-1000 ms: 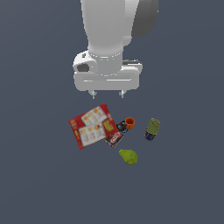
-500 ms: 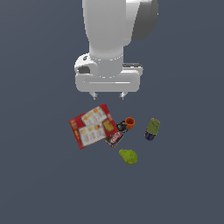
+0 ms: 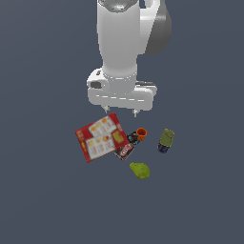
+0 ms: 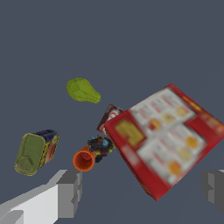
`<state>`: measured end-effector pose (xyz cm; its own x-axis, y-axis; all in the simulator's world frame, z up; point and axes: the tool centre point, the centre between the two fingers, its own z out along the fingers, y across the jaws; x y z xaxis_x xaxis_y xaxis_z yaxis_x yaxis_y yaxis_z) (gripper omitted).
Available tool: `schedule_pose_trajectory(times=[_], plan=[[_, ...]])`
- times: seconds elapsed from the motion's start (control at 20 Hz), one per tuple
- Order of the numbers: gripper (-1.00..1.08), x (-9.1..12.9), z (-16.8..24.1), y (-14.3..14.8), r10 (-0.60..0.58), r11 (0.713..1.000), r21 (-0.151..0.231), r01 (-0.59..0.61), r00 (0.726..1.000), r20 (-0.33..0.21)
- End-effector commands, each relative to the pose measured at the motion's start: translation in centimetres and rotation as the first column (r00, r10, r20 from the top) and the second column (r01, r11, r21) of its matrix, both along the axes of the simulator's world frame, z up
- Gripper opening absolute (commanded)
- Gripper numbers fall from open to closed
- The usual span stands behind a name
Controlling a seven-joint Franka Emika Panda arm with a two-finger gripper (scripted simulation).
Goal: Pick up a designated object from a clutter of objects.
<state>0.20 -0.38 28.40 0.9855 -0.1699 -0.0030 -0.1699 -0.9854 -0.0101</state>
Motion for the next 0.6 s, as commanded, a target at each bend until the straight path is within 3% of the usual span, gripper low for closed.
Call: schedule_pose_trajectory(times=[0.0,0.55], plan=[[1.0,0.0,-1.1,0.3,-0.055,0.998,0.0,0.055,0.998,-0.001],[1.0,-0.1,-5.8,1.7,-0.306,0.952,-0.003,0.306,0.952,-0.002]])
